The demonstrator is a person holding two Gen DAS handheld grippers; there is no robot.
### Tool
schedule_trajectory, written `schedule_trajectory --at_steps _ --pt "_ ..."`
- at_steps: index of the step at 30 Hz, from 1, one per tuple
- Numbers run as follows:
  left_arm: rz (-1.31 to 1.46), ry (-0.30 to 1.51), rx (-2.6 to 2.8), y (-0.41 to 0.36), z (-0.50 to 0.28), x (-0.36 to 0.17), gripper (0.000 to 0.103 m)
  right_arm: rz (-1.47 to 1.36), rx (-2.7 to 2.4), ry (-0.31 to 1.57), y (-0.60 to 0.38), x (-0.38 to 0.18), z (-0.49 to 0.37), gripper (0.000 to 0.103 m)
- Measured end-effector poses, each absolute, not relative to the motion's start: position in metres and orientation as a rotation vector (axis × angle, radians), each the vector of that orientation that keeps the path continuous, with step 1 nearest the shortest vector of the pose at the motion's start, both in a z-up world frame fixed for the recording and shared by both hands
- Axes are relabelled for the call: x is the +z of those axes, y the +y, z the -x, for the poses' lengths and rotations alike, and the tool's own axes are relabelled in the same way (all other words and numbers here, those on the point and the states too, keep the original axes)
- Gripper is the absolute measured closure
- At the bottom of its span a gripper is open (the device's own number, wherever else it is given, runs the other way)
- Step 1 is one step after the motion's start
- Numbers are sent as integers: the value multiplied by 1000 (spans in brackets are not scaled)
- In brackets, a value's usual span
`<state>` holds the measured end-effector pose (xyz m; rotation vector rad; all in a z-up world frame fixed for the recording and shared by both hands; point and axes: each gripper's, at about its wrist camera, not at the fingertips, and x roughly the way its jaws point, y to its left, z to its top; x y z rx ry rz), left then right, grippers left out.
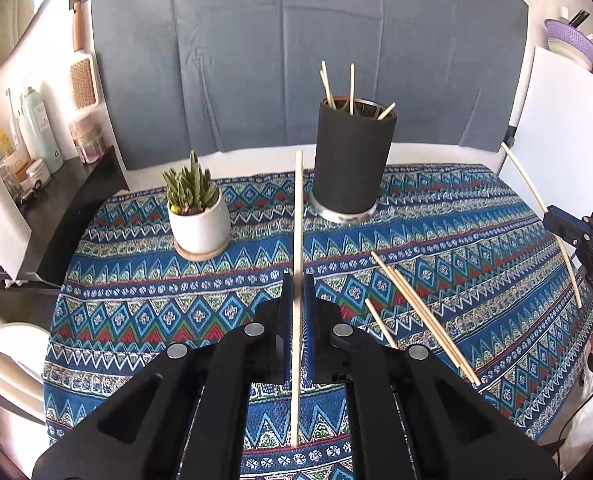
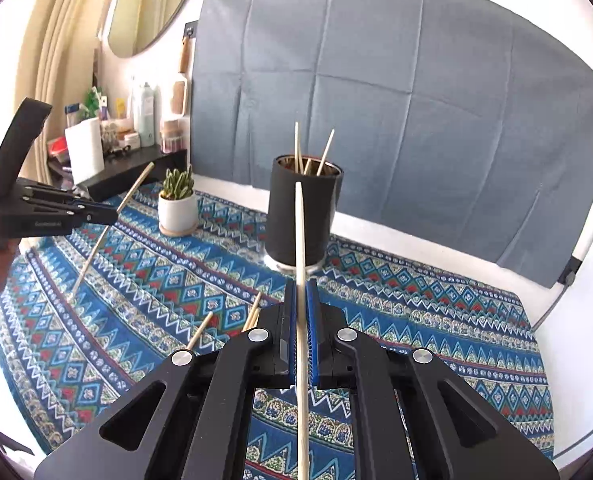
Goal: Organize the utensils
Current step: 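Lift both held sticks and carry them above the black cup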
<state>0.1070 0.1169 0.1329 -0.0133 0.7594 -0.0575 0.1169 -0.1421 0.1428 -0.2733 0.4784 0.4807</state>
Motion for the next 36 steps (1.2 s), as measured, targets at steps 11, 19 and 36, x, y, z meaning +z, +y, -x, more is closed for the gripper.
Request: schedule_trajectory --at_steps 11,19,36 --pt "-15 597 -81 103 -110 202 98 221 487 381 -145 192 -125 98" --pt "-22 569 -117 98 -133 216 98 186 503 358 -142 210 -146 98" --pt "-43 481 -105 96 -231 289 98 -76 621 260 -130 241 -284 98"
